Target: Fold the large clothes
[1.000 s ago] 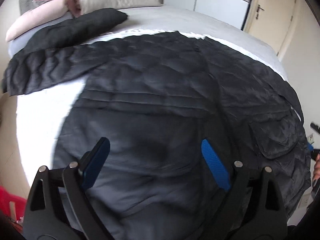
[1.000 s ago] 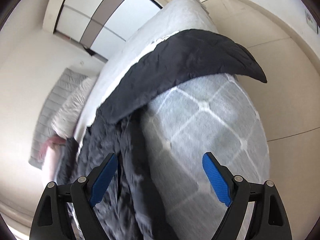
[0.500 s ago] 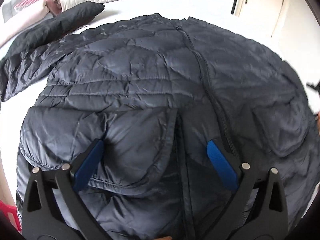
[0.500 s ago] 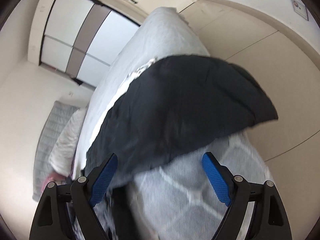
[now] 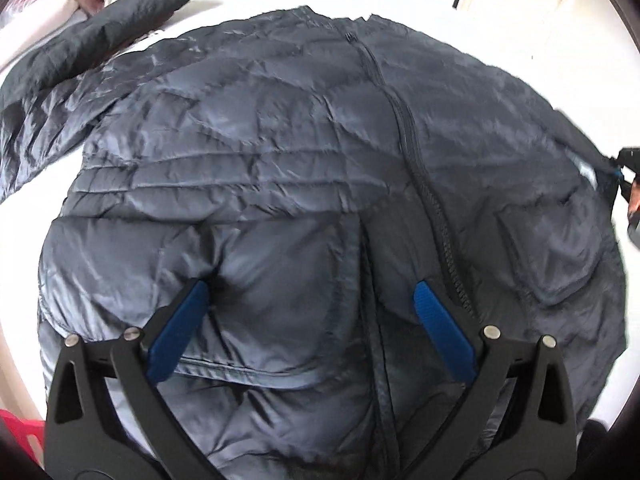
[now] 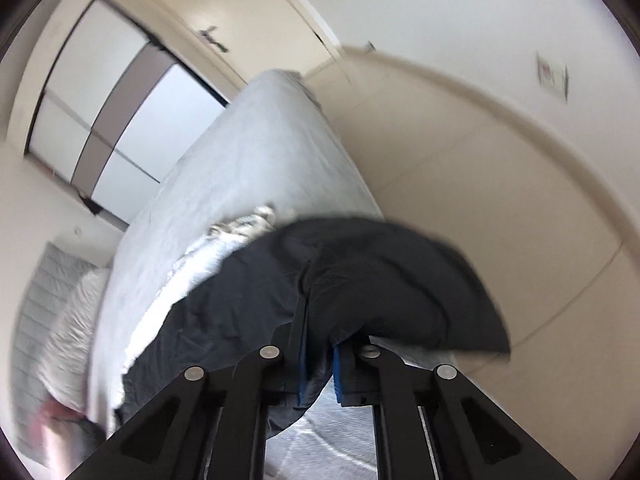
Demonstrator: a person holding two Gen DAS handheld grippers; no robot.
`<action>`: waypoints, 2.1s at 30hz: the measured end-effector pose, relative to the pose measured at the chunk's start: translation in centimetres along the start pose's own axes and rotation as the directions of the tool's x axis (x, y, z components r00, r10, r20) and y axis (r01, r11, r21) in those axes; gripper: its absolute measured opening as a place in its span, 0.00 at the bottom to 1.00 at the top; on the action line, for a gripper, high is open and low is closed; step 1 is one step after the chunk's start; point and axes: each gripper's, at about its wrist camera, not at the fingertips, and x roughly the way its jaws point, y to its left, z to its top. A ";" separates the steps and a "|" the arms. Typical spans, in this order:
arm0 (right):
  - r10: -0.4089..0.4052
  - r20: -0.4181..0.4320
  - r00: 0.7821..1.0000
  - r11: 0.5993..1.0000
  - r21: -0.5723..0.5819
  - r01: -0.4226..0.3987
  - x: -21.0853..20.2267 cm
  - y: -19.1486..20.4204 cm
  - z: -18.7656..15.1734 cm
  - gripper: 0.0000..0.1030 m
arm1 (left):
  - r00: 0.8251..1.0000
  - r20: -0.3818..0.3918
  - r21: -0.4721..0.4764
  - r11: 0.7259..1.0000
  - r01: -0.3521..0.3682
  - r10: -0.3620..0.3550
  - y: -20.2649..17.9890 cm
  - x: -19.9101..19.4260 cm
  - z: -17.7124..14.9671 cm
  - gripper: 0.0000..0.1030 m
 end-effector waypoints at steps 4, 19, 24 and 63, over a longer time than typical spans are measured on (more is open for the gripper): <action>0.018 0.086 0.996 0.994 -0.107 -0.009 -3.8 4.3 0.4 0.07 | 0.998 0.065 -0.060 0.998 0.001 0.003 1.7 -1.8 0.8 0.99; 0.246 0.117 0.962 0.765 -0.633 -0.119 -12.1 25.3 -11.6 0.07 | 0.985 0.159 -0.099 0.994 -0.052 0.067 4.4 -4.9 1.4 0.99; 0.236 0.018 0.972 0.597 -0.791 -0.131 -9.9 30.5 -20.7 0.07 | 0.986 0.157 -0.106 0.993 -0.045 0.061 4.6 -5.0 1.6 0.99; 0.052 -0.150 0.987 0.017 -0.988 -0.151 -4.3 29.0 -40.1 0.50 | 0.994 0.105 -0.239 0.971 0.007 0.019 9.1 -4.9 1.7 0.99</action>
